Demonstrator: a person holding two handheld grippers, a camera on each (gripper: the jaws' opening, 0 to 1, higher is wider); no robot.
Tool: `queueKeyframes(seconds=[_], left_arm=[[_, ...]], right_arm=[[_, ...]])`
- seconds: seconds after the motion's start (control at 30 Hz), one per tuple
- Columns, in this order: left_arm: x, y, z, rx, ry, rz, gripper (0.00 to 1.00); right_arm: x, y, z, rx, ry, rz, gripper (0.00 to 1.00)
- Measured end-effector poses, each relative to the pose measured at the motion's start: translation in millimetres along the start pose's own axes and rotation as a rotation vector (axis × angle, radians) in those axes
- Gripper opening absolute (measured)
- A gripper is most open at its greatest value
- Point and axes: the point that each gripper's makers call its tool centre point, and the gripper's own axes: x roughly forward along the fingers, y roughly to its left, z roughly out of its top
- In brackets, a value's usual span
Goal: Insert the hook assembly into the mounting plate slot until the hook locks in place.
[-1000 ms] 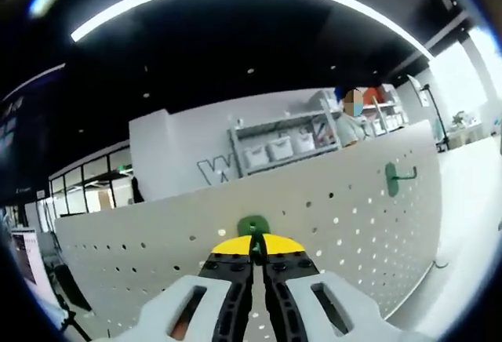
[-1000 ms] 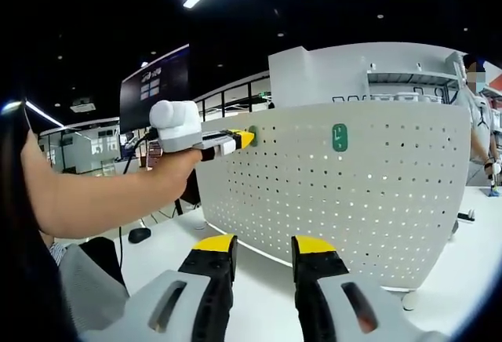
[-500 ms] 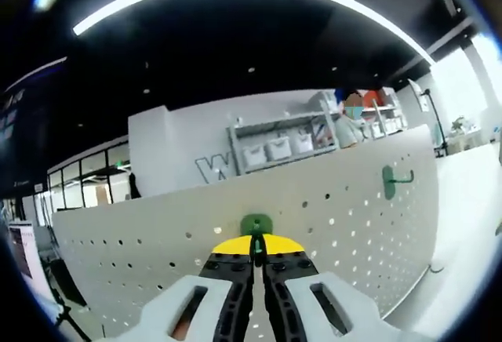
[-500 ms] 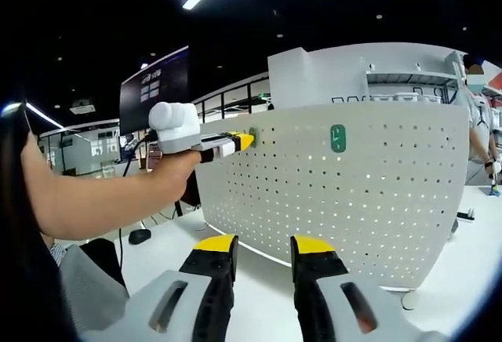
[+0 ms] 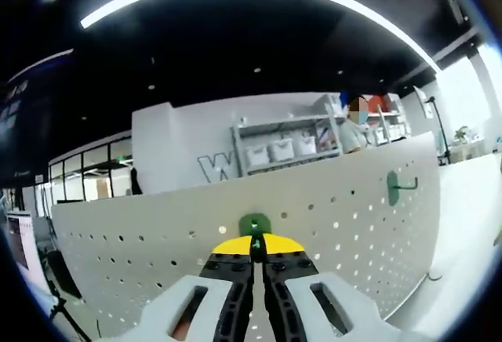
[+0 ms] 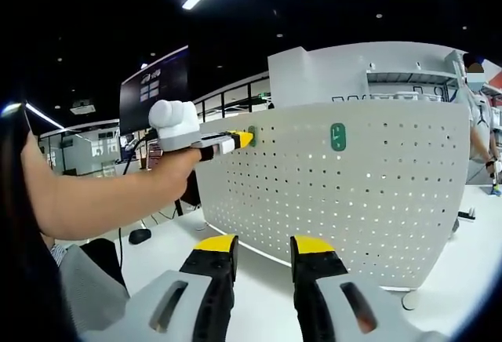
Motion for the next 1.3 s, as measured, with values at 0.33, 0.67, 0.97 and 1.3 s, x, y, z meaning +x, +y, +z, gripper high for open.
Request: queueKeyframes(seconds=[0.33, 0.67, 0.97, 1.3], left_arm=[[1.4, -1.9, -1.0, 0.045, -0.002, 0.015, 0.03], [1.9, -2.1, -1.0, 0.126, -0.005, 0.019, 0.03], [1.0, -1.9, -9.6, 0.141, 0.017, 0.019, 0.02], [0.3, -1.9, -13.9, 0.151, 0.034, 0.010, 0.02]], right_arm=[[0.3, 0.3, -1.0, 0.001, 0.004, 0.001, 0.25], [0.9, 1.1, -0.7, -0.001, 0.006, 0.001, 0.25], [0.8, 1.5, -0.6, -0.004, 0.007, 0.000, 0.25], [1.5, 1.9, -2.1, -0.003, 0.011, -0.001, 0.25]])
